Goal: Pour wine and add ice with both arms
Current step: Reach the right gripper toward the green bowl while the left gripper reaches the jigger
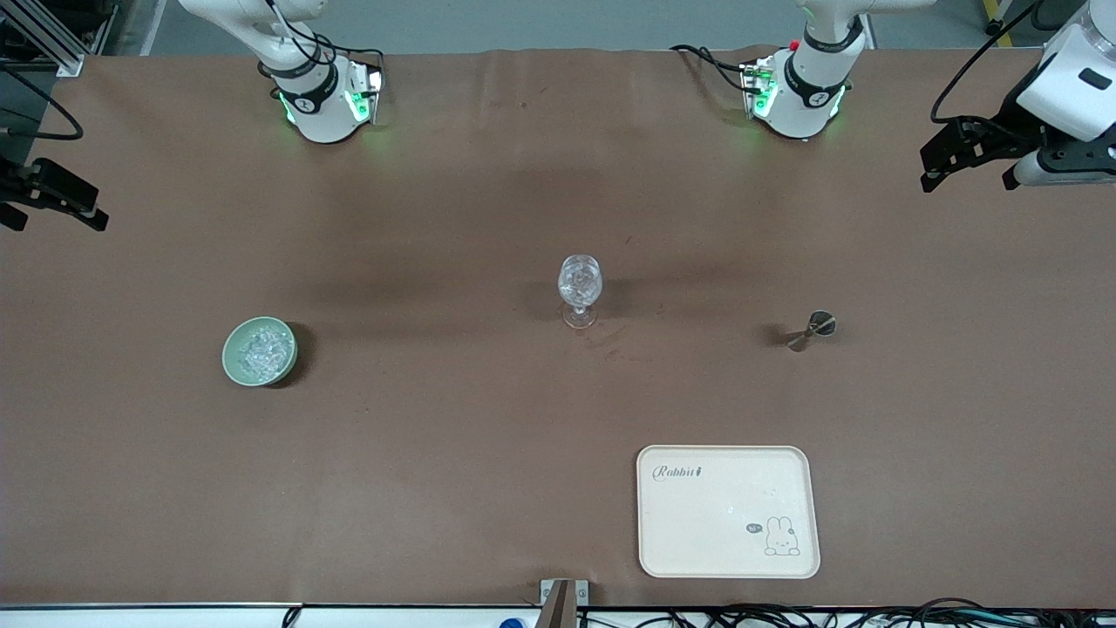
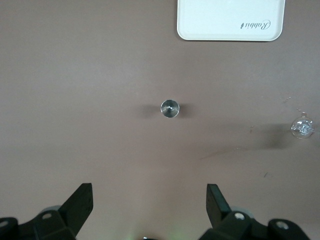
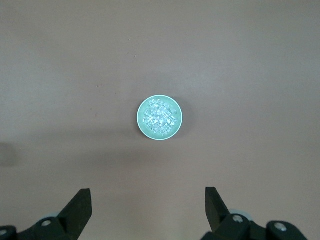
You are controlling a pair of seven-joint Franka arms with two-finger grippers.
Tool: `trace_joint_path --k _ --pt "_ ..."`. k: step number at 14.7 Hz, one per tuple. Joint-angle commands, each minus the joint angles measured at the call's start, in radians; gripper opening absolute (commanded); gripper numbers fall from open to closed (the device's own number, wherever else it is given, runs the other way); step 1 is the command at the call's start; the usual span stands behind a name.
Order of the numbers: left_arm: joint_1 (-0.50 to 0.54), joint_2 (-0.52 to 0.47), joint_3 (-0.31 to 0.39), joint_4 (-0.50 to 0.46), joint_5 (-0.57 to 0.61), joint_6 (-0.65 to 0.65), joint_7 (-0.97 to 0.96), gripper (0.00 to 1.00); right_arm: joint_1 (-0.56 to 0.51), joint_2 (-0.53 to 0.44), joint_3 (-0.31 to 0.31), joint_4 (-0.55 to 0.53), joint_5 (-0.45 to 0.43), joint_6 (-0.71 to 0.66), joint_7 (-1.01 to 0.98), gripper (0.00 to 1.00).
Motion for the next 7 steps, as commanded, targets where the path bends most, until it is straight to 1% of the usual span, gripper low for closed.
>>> trace_joint_path --k 1,2,3,4,5,6,7 --pt "0.002 0.025 -0.003 0.033 0.002 -0.005 0.013 1.00 -0.012 -0.020 0.008 -0.030 -0.004 0.016 -0.010 1.00" --pt "0.001 0.041 -0.001 0.063 0.005 -0.008 0.012 1.00 -0.012 -0.022 0.008 -0.032 -0.004 0.015 -0.010 1.00" --pt "0.007 0.082 0.002 0.111 0.005 -0.021 0.013 1.00 -0.012 -0.022 0.008 -0.037 -0.004 0.016 -0.010 1.00" --pt "0.010 0.112 0.003 0.137 0.005 -0.035 0.013 1.00 -0.013 -0.022 0.008 -0.037 -0.004 0.016 -0.010 1.00" --pt "0.012 0.145 0.008 0.149 0.003 -0.028 0.031 1.00 -0.015 -0.022 0.008 -0.037 -0.004 0.016 -0.010 1.00" --pt "0.016 0.185 0.029 0.165 0.005 -0.025 0.064 1.00 -0.015 -0.022 0.008 -0.038 -0.004 0.015 -0.010 1.00" --pt "0.018 0.205 0.035 0.175 0.003 -0.025 0.102 1.00 -0.015 -0.022 0.008 -0.043 -0.004 0.016 -0.010 1.00"
